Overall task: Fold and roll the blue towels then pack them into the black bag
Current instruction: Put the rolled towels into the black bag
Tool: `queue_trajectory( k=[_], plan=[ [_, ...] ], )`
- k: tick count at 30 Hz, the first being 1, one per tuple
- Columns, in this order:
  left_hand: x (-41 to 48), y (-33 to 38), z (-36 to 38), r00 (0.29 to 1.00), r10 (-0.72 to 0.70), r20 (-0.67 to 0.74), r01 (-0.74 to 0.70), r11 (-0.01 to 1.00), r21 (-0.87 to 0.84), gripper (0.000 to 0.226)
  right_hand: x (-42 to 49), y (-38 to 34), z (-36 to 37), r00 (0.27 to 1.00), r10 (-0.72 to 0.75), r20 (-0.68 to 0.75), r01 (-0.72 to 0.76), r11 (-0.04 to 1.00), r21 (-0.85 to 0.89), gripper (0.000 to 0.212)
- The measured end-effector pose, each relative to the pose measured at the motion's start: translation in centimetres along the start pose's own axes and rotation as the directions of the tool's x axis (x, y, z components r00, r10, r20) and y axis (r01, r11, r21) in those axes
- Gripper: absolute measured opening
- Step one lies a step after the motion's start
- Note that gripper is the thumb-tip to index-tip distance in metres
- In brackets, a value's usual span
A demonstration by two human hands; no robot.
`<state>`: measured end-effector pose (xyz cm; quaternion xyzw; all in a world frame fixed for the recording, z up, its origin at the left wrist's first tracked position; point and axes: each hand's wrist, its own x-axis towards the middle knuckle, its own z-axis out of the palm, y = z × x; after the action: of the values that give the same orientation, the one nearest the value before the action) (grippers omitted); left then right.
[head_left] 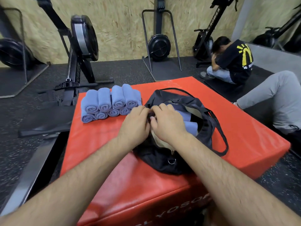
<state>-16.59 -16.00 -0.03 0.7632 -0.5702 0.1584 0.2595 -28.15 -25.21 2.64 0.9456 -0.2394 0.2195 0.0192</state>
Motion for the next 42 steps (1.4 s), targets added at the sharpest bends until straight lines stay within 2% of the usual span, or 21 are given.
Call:
queue_trajectory(
  k=[4, 7, 11, 16, 19, 23, 26, 29, 32, 36, 39, 41, 42],
  plan=[
    [-1.6, -3.9, -3.8, 0.989, -0.114, -0.097, 0.122, 0.99, 0.073, 0.037, 2.4, -4.5, 0.3, 0.997, -0.069, -0.019, 0.069, 0.997, 0.027, 0.031],
    [-2.6, -7.5, -5.3, 0.972, -0.193, -0.133, 0.204, 0.975, 0.082, 0.034, 4.5, -8.3, 1.6, 0.988, -0.152, -0.03, 0.153, 0.987, 0.046, 0.031],
    [-2.9, -12.7, -6.6, 0.937, -0.33, -0.116, 0.343, 0.932, 0.119, 0.025, 8.0, -13.1, 4.4, 0.974, -0.227, -0.004, 0.227, 0.972, 0.06, 0.031],
    [-3.2, -19.2, -7.3, 0.86, -0.502, -0.084, 0.509, 0.843, 0.171, 0.033, 12.9, -17.8, 8.6, 0.959, -0.274, 0.073, 0.271, 0.961, 0.057, 0.031],
    [-3.5, -21.6, -6.5, 0.81, -0.586, -0.026, 0.581, 0.797, 0.166, 0.034, 15.6, -19.7, 11.1, 0.96, -0.24, 0.145, 0.231, 0.97, 0.072, 0.029],
    [-3.1, -22.9, -5.8, 0.776, -0.631, 0.007, 0.623, 0.768, 0.147, 0.036, 18.1, -21.5, 13.2, 0.972, -0.107, 0.209, 0.1, 0.994, 0.044, 0.03],
    [-2.6, -23.2, -5.8, 0.751, -0.658, 0.059, 0.651, 0.752, 0.104, 0.038, 19.3, -22.1, 14.0, 0.971, -0.053, 0.233, 0.056, 0.998, -0.005, 0.033],
    [-2.6, -23.3, -6.0, 0.722, -0.682, 0.116, 0.686, 0.728, 0.014, 0.038, 19.7, -22.3, 14.4, 0.977, -0.021, 0.212, 0.022, 1.0, -0.001, 0.034],
    [-2.6, -22.7, -6.6, 0.684, -0.714, 0.151, 0.729, 0.668, -0.148, 0.038, 18.6, -21.9, 13.6, 0.992, -0.021, 0.124, 0.013, 0.998, 0.061, 0.034],
    [-2.2, -20.7, -7.2, 0.588, -0.786, 0.191, 0.775, 0.478, -0.414, 0.04, 14.6, -19.9, 11.3, 0.999, -0.041, -0.026, 0.045, 0.987, 0.151, 0.042],
    [-1.8, -18.0, -6.9, 0.562, -0.791, 0.243, 0.721, 0.324, -0.612, 0.055, 11.0, -17.9, 9.7, 0.984, -0.037, -0.175, 0.068, 0.983, 0.171, 0.037],
    [-1.6, -15.7, -6.5, 0.55, -0.791, 0.269, 0.681, 0.239, -0.692, 0.06, 9.0, -16.2, 8.5, 0.981, -0.03, -0.193, 0.072, 0.974, 0.216, 0.034],
    [-1.6, -14.3, -6.3, 0.563, -0.776, 0.285, 0.657, 0.211, -0.724, 0.054, 8.1, -15.1, 7.7, 0.983, -0.034, -0.179, 0.077, 0.968, 0.24, 0.035]
  ],
)
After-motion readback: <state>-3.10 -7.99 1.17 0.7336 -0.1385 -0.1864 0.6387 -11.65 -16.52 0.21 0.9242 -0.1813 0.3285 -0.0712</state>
